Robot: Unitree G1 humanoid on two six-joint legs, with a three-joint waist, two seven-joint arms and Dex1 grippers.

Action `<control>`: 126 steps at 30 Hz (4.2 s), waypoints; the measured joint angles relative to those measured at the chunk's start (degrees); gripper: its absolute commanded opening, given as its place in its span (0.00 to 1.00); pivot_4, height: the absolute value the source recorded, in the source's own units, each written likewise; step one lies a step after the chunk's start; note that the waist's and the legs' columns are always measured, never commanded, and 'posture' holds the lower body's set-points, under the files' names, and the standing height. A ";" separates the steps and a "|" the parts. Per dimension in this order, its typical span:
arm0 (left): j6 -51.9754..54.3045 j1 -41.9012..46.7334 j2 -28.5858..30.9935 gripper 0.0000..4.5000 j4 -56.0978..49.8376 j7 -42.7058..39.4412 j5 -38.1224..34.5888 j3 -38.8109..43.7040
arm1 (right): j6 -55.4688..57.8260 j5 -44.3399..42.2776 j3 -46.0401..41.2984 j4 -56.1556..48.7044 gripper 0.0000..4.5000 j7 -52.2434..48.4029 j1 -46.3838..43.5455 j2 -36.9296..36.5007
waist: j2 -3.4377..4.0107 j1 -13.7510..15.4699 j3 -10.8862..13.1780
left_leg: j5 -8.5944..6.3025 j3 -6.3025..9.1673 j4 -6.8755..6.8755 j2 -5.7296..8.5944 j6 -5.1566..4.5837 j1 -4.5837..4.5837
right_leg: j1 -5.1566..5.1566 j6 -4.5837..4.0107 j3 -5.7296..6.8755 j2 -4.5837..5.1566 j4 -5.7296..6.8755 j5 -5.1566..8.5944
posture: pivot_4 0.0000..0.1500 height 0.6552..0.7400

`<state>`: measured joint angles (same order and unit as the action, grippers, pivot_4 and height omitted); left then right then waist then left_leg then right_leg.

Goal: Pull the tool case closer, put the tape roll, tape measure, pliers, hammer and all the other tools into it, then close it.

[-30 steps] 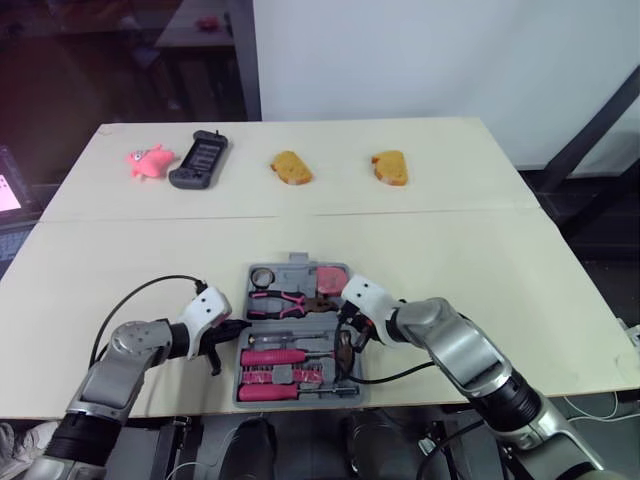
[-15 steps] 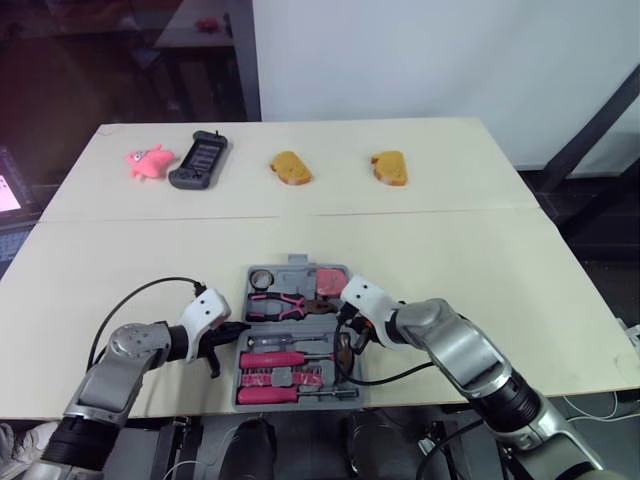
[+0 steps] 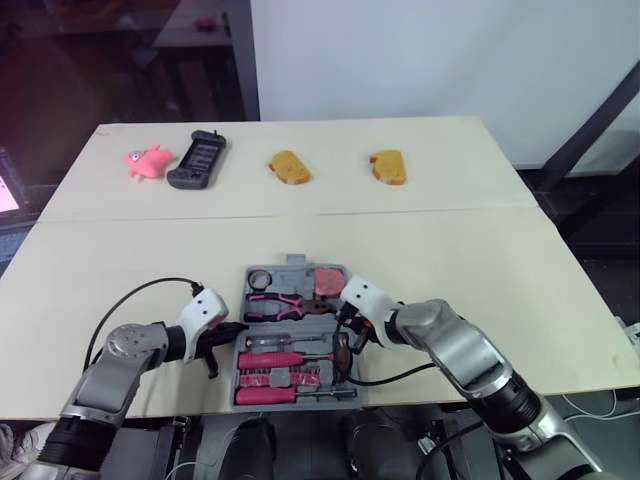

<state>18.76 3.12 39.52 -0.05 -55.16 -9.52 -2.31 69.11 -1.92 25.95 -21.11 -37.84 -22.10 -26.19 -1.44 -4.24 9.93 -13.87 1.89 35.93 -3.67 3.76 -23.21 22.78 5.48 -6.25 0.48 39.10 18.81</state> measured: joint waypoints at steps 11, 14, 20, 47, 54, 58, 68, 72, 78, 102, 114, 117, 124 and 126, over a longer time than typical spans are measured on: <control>-13.19 -8.16 1.31 0.01 -4.62 -14.36 -15.84 14.55 | -12.35 -3.57 -8.01 -2.24 0.00 -1.70 4.03 -8.59 | -0.13 0.38 0.33 | 0.00 -0.11 0.02 0.04 0.01 -0.30 | 0.23 0.01 0.01 0.14 -0.12 0.00 | 1.00 1.00; -12.73 -10.13 1.48 0.01 -6.57 -19.82 -18.52 11.86 | -13.54 -4.16 -8.82 -1.55 0.00 -1.27 3.68 -8.17 | -0.02 0.27 0.39 | 0.00 -0.11 0.03 0.04 0.01 -0.25 | 0.20 0.00 -0.01 0.11 -0.11 0.00 | 1.00 1.00; -11.50 -11.39 -0.78 0.01 -6.91 -21.54 -17.71 3.82 | -6.88 -9.73 -12.06 -1.24 0.00 -0.71 1.24 -2.68 | -0.03 0.29 0.40 | 0.00 -0.11 0.16 0.05 0.01 -0.25 | 0.13 0.01 -0.05 0.11 -0.11 0.00 | 1.00 1.00; -29.60 -9.16 -2.64 0.00 7.52 -17.23 -6.82 -3.88 | 16.32 -21.85 -27.11 20.82 0.99 6.78 -13.98 10.92 | 0.60 0.15 0.17 | 0.01 -0.07 0.06 0.04 -0.01 -0.05 | -0.03 -0.01 -0.03 0.08 -0.07 -0.01 | 1.00 1.00; -29.39 -8.44 -2.26 0.00 8.24 -17.23 -6.84 -4.08 | 13.43 -21.53 -29.84 34.05 0.99 8.66 -17.79 13.84 | 0.76 -0.14 0.13 | 0.01 -0.09 0.09 0.04 -0.01 0.06 | -0.10 -0.02 -0.06 0.04 -0.05 -0.02 | 1.00 1.00; -29.39 -8.34 -2.17 0.00 8.25 -17.23 -6.84 -4.11 | 13.24 -22.88 -38.42 42.14 0.99 10.01 -20.42 18.38 | 0.77 -0.17 0.12 | 0.01 -0.10 0.06 0.04 -0.01 0.05 | -0.09 0.00 -0.07 0.04 -0.05 -0.02 | 1.00 1.00; -29.08 -7.30 -1.51 0.00 9.03 -16.86 -6.75 -4.05 | 11.82 -29.20 -50.41 47.88 0.99 9.12 -21.59 22.28 | 0.83 -1.81 0.16 | 0.01 -0.09 -0.27 0.03 -0.01 -0.03 | 0.09 0.01 -0.09 0.02 -0.02 -0.01 | 1.00 1.00; -29.00 -7.25 -1.50 0.00 8.94 -16.86 -6.75 -4.10 | 11.39 -30.54 -48.20 45.82 0.99 6.94 -19.72 21.00 | 0.85 -1.75 0.17 | 0.01 -0.10 -0.28 0.04 -0.01 -0.09 | 0.16 0.01 -0.10 0.02 -0.02 -0.01 | 1.00 1.00; -22.79 -9.24 -0.84 0.00 4.07 -15.70 -9.35 -2.68 | 12.62 -33.37 -45.27 41.08 0.99 4.04 -18.46 19.32 | 0.83 -2.01 0.18 | 0.01 -0.10 -0.28 0.03 -0.01 -0.17 | 0.27 0.01 -0.11 0.02 -0.02 -0.01 | 1.00 1.00; -4.32 -21.18 11.86 0.00 -5.74 -22.99 -26.92 24.95 | 4.41 -50.68 -35.82 -18.70 0.99 -10.71 6.07 -13.98 | 0.18 -0.77 0.76 | 0.01 -0.19 -0.29 0.01 0.01 -0.31 | 0.42 -0.15 -0.07 0.08 -0.19 0.17 | 1.00 1.00; -5.70 -21.88 12.93 0.00 -8.11 -18.55 -22.60 30.24 | -36.37 -30.05 -42.08 -13.09 0.99 -25.67 29.01 -24.85 | -0.12 0.28 0.96 | 0.01 -0.19 0.12 0.01 0.02 -0.18 | 0.07 -0.25 -0.08 0.10 -0.20 0.21 | 1.00 1.00; -5.83 -22.38 13.00 0.00 -8.12 -18.91 -22.21 30.38 | -39.15 -28.99 -41.64 -11.98 0.99 -26.01 29.12 -24.85 | -0.10 0.28 0.98 | 0.01 -0.21 0.21 0.02 0.02 -0.17 | 0.01 -0.26 -0.13 0.12 -0.20 0.19 | 1.00 1.00; -5.83 -21.90 13.00 0.00 -8.12 -19.13 -22.19 30.38 | -42.06 -27.53 -39.42 -9.99 0.99 -26.00 29.74 -24.85 | -0.12 0.46 1.00 | 0.01 -0.19 0.17 0.02 0.02 -0.17 | 0.01 -0.23 -0.09 0.11 -0.20 0.18 | 1.00 1.00; -5.93 -21.70 13.00 0.00 -8.12 -19.26 -22.19 30.38 | -42.41 -27.47 -39.17 -9.98 0.99 -26.01 29.97 -24.85 | -0.12 0.46 1.00 | 0.01 -0.19 0.18 0.02 0.02 -0.17 | 0.01 -0.19 -0.09 0.11 -0.20 0.17 | 1.00 1.00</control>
<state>12.82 -18.58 52.52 -8.17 -74.41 -31.71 28.07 26.70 -29.39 -13.23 -31.09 -63.85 7.88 -51.04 -1.56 -3.78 10.92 -13.86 1.70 36.11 -3.65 3.78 -23.39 22.79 5.29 -6.34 0.59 38.90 18.98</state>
